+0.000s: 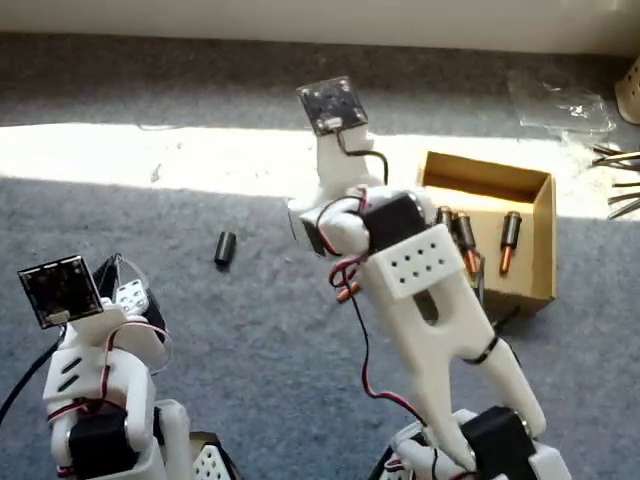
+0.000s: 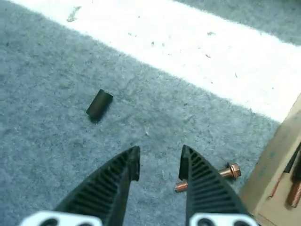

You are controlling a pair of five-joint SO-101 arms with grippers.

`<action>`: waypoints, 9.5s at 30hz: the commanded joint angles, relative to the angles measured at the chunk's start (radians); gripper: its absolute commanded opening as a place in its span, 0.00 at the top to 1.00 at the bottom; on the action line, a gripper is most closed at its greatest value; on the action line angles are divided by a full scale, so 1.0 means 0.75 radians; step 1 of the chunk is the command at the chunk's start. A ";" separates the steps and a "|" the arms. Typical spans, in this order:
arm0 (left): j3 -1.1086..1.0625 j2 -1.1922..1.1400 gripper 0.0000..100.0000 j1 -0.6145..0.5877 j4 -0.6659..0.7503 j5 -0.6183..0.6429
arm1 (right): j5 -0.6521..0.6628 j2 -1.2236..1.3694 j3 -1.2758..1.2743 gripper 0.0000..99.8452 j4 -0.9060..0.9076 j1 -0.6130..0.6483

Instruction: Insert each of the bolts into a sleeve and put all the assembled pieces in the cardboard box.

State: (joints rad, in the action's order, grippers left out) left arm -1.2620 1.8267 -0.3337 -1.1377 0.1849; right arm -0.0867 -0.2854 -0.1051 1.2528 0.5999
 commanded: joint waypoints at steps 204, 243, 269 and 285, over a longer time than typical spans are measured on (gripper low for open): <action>-0.126 -0.007 0.97 0.394 0.139 -0.307 | 0.184 -0.697 0.997 1.00 0.674 -0.242; -0.107 -0.011 0.97 0.570 0.055 -0.452 | 0.293 -1.699 -1.036 1.00 -0.111 -0.576; 0.457 -0.803 0.97 0.760 -0.043 -0.575 | 0.160 -2.065 -1.607 1.00 -0.361 -0.793; 0.971 -1.736 0.97 1.212 -0.041 -0.571 | 0.151 -2.065 -1.765 1.00 -0.476 -0.805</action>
State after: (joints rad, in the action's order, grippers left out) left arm -0.6421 0.6299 0.5255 -1.1669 -0.2386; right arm 0.0391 -1.8274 -1.4369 0.9275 0.0077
